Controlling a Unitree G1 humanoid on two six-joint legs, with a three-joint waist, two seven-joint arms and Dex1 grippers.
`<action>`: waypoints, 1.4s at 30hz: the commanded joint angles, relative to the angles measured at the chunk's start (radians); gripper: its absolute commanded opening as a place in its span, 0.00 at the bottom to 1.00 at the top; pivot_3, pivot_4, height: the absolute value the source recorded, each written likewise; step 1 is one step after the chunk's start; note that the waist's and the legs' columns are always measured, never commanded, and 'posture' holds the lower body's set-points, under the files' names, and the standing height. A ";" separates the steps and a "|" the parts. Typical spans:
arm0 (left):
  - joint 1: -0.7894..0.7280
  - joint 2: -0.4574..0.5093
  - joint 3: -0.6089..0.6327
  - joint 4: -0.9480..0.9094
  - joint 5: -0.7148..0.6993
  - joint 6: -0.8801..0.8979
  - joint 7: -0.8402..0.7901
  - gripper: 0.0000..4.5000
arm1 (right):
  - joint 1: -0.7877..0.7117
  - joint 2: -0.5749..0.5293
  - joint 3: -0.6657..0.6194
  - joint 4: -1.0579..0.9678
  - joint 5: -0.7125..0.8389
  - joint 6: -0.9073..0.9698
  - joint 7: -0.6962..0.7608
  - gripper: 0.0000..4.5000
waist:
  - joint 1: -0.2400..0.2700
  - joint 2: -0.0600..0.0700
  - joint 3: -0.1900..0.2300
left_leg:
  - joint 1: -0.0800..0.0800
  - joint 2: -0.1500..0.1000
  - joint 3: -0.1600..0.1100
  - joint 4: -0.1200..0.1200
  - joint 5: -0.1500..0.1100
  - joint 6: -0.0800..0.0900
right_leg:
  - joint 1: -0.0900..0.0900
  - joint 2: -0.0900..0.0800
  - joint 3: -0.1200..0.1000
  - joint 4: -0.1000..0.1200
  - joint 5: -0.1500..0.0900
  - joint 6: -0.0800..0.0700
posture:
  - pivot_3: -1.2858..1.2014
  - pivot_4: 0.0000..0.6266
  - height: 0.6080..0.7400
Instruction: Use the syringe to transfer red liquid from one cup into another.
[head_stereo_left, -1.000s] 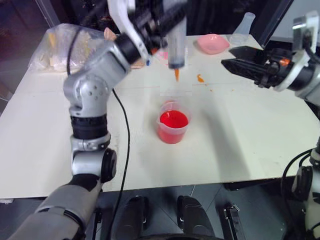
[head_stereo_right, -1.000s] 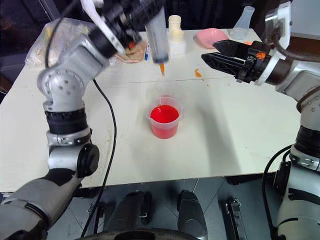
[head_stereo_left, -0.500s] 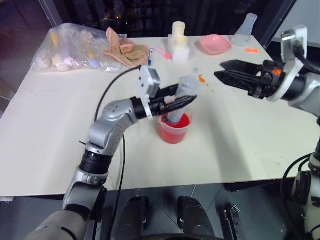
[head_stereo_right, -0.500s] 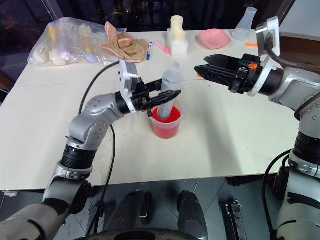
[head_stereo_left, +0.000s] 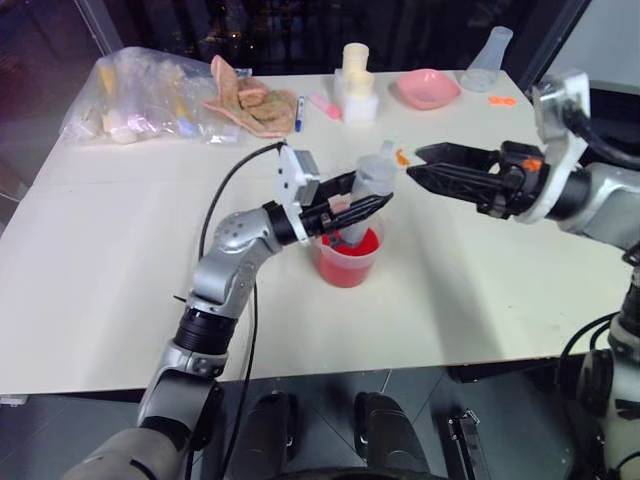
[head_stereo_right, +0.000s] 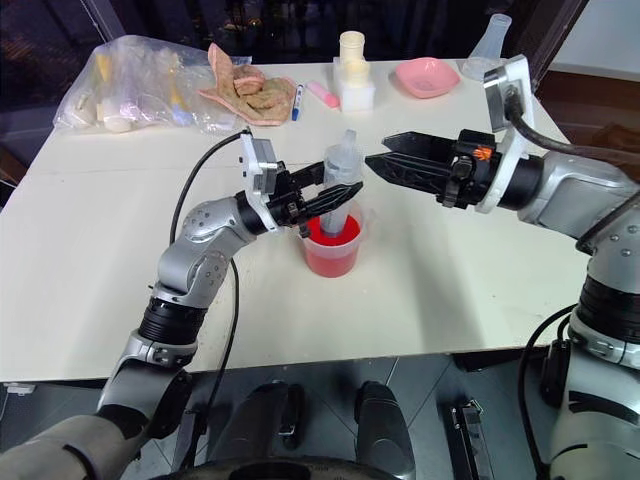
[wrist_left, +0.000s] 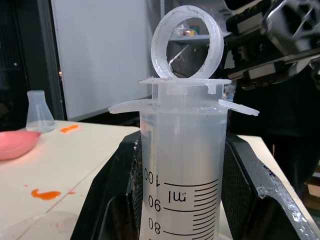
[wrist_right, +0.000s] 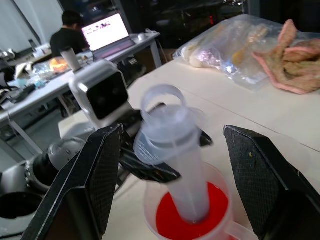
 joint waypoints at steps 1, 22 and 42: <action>-0.005 -0.006 0.012 -0.015 0.002 -0.026 -0.001 0.34 | -0.023 0.010 -0.017 -0.042 0.060 0.000 -0.037 0.74 | 0.000 0.000 0.000 | 0.000 0.000 0.000 0.000 0.000 0.000 | 0.000 0.000 0.000 0.000 0.000 0.000 | 0.52 0.24 1.00; -0.018 -0.024 0.013 -0.008 0.005 -0.011 0.004 0.34 | -0.044 0.120 0.089 -0.075 0.124 -0.056 -0.161 0.74 | -0.001 0.000 0.000 | 0.000 0.000 0.000 0.000 0.000 0.001 | 0.000 0.001 0.000 0.000 0.000 0.000 | 0.52 0.24 1.00; -0.015 -0.021 0.010 0.002 -0.020 0.040 -0.023 0.34 | -0.126 0.154 0.085 -0.033 0.142 -0.081 -0.183 0.02 | -0.001 0.000 0.000 | 0.000 0.000 0.000 0.000 0.000 0.001 | 0.000 0.001 0.000 0.000 0.000 0.000 | 0.52 0.24 1.00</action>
